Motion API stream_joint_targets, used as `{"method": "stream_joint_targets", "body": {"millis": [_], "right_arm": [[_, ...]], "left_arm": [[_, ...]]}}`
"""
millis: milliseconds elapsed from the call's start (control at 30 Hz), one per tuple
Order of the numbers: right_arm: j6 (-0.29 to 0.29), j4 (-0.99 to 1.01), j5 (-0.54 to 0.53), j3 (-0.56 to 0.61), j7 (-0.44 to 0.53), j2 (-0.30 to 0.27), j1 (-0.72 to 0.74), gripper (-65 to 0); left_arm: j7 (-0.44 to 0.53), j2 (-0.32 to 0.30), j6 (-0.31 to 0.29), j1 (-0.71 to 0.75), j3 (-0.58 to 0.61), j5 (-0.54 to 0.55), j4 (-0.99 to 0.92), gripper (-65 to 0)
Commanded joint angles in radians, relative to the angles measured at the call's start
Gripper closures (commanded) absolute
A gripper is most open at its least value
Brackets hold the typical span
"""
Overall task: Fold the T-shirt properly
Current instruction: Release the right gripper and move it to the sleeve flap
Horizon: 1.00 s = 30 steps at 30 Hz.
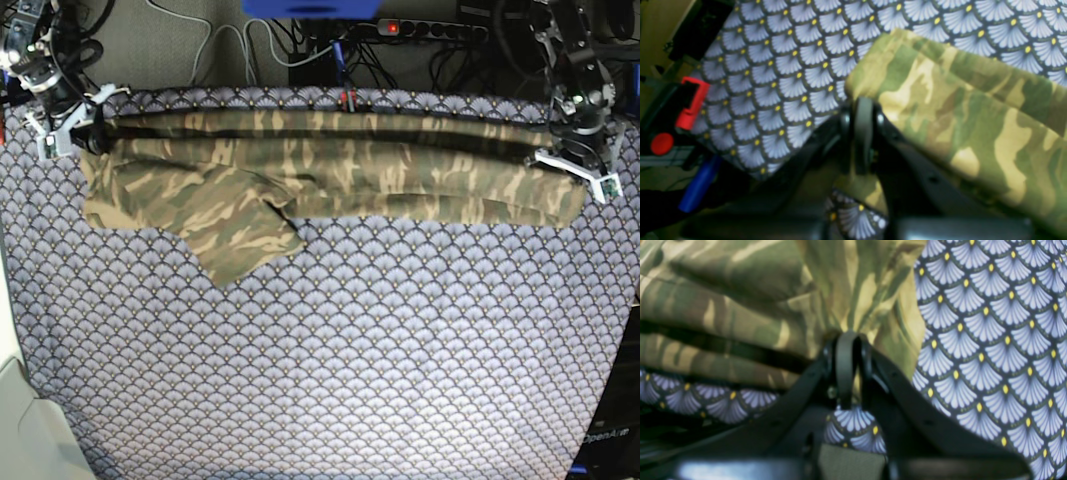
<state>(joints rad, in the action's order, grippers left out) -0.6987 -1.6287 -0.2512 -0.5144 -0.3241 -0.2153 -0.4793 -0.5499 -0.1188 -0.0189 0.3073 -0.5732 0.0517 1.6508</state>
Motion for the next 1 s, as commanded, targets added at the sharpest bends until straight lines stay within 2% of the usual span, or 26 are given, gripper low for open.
{"method": "stream_joint_targets", "body": {"millis": [0, 233, 267, 333, 467, 633, 700, 800, 867, 967], "right_arm": [[0.001, -0.015, -0.018, -0.006, 0.024, -0.011, -0.002, -1.8], [0.001, -0.02, -0.018, -0.014, 0.024, -0.017, 0.001, -1.9], [0.001, -0.02, -0.018, -0.014, 0.024, -0.019, 0.001, -1.9], [0.001, -0.021, -0.018, -0.034, 0.024, -0.019, 0.001, -2.8], [0.001, -0.021, -0.02, -0.102, 0.024, -0.014, 0.024, -9.8], [0.001, -0.038, -0.05, -0.177, 0.016, -0.02, 0.058, -19.2], [0.001, -0.1, -0.076, -0.175, -0.048, -0.051, 0.058, -23.5], [0.001, -0.207, -0.161, -0.148, -0.195, -0.08, 0.103, -29.0], [0.001, -0.259, -0.173, -0.114, -0.294, -0.103, 0.149, -31.5], [0.001, -0.292, -0.168, -0.039, -0.445, -0.106, 0.262, -33.9]], "left_arm": [[0.024, -0.014, 0.01, -0.001, -0.003, -0.006, 0.016, -1.0], [0.021, -0.006, 0.01, 0.017, 0.04, -0.006, 0.016, -2.5], [0.021, -0.006, 0.01, 0.023, 0.055, -0.006, 0.016, -5.1], [0.021, -0.005, 0.01, 0.04, 0.08, -0.006, 0.018, -14.1], [0.021, -0.005, 0.01, 0.077, 0.106, -0.006, 0.025, -30.6], [0.021, -0.006, 0.01, 0.083, 0.106, -0.006, 0.027, -32.4], [0.021, -0.006, 0.01, 0.083, 0.103, -0.006, 0.027, -32.5], [0.021, -0.005, 0.01, 0.086, 0.106, -0.006, 0.027, -32.5], [0.021, -0.003, 0.01, 0.092, 0.106, -0.006, 0.029, -32.5], [0.021, -0.003, 0.01, 0.1, 0.106, -0.006, 0.044, -32.5]]}}
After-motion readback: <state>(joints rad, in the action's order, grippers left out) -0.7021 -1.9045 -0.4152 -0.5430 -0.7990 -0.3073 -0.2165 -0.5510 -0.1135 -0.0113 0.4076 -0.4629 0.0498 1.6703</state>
